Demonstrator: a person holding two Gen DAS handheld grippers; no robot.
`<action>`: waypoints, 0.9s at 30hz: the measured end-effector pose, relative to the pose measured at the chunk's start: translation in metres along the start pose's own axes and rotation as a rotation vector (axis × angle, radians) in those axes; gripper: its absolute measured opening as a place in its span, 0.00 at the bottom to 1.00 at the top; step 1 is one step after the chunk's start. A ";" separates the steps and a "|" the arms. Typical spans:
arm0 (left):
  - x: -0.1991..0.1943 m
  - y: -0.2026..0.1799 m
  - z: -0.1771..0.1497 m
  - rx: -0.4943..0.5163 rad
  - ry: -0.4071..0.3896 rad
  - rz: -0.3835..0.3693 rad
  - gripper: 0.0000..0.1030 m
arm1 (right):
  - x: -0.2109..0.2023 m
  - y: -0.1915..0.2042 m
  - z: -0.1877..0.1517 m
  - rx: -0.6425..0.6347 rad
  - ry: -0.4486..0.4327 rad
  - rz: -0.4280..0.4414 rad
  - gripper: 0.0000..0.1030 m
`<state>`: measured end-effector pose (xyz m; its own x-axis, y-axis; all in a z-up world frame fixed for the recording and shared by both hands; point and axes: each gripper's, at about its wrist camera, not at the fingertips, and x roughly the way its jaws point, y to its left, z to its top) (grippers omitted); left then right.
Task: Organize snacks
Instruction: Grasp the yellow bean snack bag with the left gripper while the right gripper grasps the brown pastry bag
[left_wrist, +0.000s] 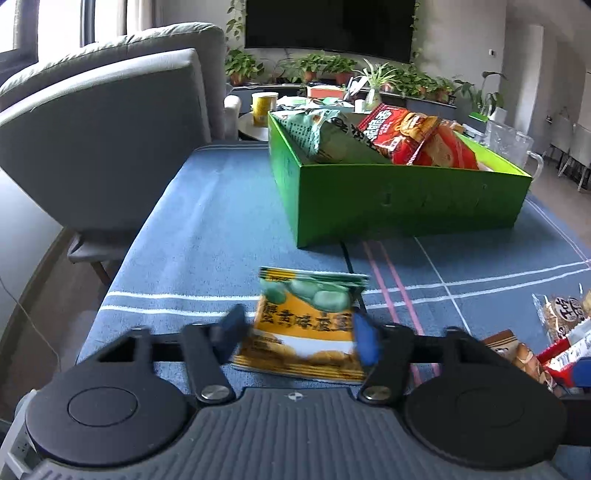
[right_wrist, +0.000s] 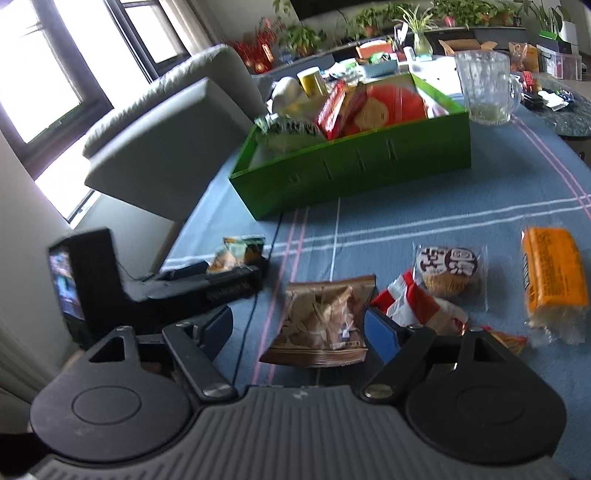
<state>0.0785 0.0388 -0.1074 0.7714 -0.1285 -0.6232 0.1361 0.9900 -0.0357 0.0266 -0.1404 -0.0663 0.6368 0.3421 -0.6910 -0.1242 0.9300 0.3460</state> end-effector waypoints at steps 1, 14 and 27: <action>-0.001 0.002 0.000 -0.011 0.000 -0.010 0.52 | 0.004 0.001 -0.001 -0.003 0.009 -0.011 0.52; -0.031 0.011 -0.014 -0.060 -0.049 -0.029 0.50 | 0.043 0.014 -0.007 -0.087 0.034 -0.182 0.58; -0.050 0.009 -0.010 -0.053 -0.103 -0.032 0.50 | 0.044 0.026 -0.013 -0.231 0.005 -0.230 0.59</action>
<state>0.0350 0.0544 -0.0848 0.8275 -0.1625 -0.5375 0.1307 0.9867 -0.0969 0.0412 -0.0991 -0.0960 0.6643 0.1192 -0.7379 -0.1473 0.9887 0.0272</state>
